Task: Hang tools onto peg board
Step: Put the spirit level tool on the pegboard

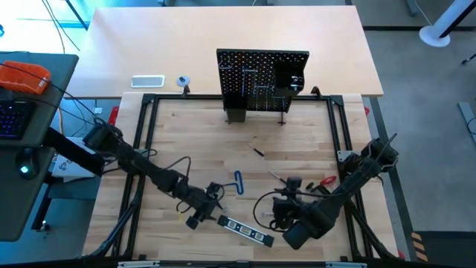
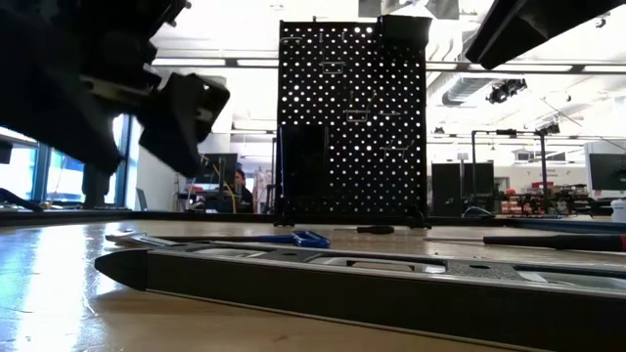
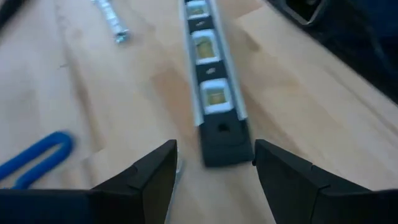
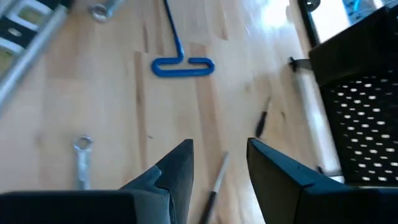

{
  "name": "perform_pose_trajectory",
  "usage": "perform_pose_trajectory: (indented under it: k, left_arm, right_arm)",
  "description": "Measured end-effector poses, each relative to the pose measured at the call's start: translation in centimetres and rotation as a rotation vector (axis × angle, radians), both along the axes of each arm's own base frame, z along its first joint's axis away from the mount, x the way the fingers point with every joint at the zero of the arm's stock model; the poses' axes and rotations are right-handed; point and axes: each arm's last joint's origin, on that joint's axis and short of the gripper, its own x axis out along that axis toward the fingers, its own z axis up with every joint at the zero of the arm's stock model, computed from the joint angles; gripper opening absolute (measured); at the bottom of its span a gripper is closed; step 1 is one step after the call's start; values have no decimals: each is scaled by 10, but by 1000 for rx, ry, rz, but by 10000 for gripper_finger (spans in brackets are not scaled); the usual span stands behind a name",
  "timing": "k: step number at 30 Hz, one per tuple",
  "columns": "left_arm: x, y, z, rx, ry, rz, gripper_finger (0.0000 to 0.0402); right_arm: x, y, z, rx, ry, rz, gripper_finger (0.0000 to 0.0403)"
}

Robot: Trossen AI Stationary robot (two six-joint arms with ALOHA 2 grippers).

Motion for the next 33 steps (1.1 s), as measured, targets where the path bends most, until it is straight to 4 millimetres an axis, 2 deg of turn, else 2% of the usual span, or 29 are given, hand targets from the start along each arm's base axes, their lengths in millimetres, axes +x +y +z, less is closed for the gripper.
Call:
perform_pose_trajectory:
  k: [4, 8, 14, 22, 28, 33]
  left_arm:
    - [6, -6, -13, -66, 5, -60, 210]
    - [14, -11, -27, -71, 25, -42, 221]
    - [32, -22, -30, 22, -49, 5, 246]
    - [48, -32, -38, -53, -4, -12, 260]
    - [56, -34, -51, -46, 44, 67, 257]
    - [59, -32, -52, -37, 55, 94, 215]
  right_arm:
    - [3, 7, -2, 46, -40, 16, 145]
    - [7, 14, -15, 118, -99, 51, 145]
    - [5, 24, -36, 229, -173, 97, 145]
    - [-2, 40, -40, 304, -235, 153, 145]
    - [2, 58, -50, 311, -258, 256, 156]
    - [2, 58, -64, 326, -224, 215, 195]
